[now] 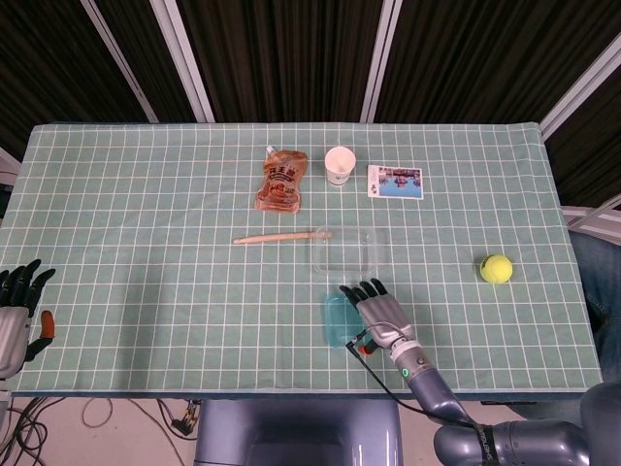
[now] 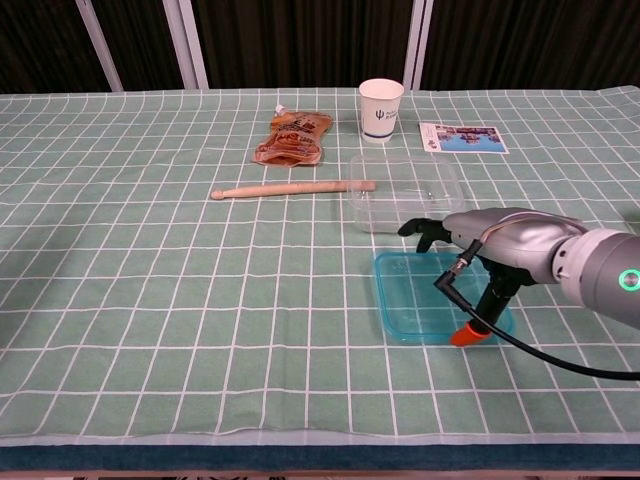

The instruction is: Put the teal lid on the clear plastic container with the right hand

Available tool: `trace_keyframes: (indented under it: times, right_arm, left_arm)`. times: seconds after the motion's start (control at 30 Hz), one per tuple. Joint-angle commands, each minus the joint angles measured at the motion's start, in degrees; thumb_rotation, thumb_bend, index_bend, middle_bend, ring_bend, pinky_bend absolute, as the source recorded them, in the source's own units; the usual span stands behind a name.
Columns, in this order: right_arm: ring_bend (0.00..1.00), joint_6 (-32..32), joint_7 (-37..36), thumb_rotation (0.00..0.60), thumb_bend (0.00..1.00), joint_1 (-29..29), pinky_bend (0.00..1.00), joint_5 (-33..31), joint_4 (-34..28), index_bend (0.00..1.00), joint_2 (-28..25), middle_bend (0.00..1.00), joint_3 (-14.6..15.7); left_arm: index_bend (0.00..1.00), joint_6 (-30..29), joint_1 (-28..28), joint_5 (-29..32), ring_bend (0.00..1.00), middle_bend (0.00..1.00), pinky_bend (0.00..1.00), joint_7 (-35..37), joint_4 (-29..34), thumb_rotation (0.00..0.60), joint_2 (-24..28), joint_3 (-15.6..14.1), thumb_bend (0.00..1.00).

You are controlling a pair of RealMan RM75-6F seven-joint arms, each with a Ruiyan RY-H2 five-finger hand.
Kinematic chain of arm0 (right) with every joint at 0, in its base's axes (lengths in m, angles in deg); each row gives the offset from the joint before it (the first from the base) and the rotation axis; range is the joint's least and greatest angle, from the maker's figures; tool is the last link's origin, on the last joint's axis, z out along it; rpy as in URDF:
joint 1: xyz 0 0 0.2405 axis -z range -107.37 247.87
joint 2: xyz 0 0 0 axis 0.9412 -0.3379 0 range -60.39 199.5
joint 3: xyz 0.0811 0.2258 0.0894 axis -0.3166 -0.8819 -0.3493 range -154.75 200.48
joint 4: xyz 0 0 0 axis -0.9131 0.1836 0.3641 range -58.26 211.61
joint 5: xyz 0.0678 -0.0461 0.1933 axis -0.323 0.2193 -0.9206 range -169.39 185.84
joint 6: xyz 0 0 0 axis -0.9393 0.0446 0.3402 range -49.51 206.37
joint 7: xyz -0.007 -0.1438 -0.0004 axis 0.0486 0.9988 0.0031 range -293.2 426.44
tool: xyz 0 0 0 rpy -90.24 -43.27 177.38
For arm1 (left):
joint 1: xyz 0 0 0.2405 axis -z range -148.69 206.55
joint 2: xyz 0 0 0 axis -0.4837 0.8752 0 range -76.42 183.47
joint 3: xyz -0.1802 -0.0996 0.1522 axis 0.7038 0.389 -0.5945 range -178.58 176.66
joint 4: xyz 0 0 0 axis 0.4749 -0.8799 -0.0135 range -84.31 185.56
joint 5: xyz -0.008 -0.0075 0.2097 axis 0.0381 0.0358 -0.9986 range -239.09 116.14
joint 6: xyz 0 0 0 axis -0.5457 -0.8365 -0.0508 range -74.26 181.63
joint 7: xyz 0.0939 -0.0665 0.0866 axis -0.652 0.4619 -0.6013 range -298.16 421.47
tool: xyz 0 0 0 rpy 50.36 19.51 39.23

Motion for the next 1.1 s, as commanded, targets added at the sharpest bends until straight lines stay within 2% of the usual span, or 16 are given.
trace_keyframes:
  times: [0.03, 0.4, 0.8, 0.97, 1.1]
  right_arm:
    - [0.10, 0.0, -0.4, 0.600, 0.19, 0.2, 0.00, 0.3, -0.1, 0.07, -0.3, 0.44, -0.2]
    - [0.10, 1.4, -2.6, 0.600, 0.19, 2.0, 0.00, 3.2, -4.3, 0.07, -5.3, 0.44, -0.2]
    - [0.11, 2.8, -8.1, 0.600, 0.19, 6.0, 0.00, 9.1, -11.4, 0.07, -16.1, 0.44, 1.4]
    - [0.11, 2.9, -10.4, 0.600, 0.19, 7.0, 0.00, 10.7, -13.9, 0.07, -20.7, 0.44, 1.0]
    - [0.11, 1.0, -11.3, 0.600, 0.19, 6.0, 0.00, 10.0, -15.2, 0.07, -24.7, 0.44, -0.5]
  left_arm:
    - [0.11, 0.0, 0.0, 0.0, 0.00, 0.00, 0.00, 0.0, 0.0, 0.600, 0.0, 0.0, 0.66]
    - [0.11, -0.1, 0.0, -0.2, 0.00, 0.00, 0.00, 0.0, 0.0, 0.600, 0.0, 0.0, 0.66]
    - [0.11, -0.2, 0.0, -0.4, 0.00, 0.00, 0.00, -0.1, 0.0, 0.600, -0.1, -0.1, 0.66]
    - [0.11, -0.3, 0.0, -0.6, 0.00, 0.00, 0.00, -0.3, 0.1, 0.600, -0.2, -0.1, 0.66]
    - [0.11, -0.4, 0.0, -0.6, 0.00, 0.00, 0.00, -0.4, 0.1, 0.600, -0.2, -0.1, 0.66]
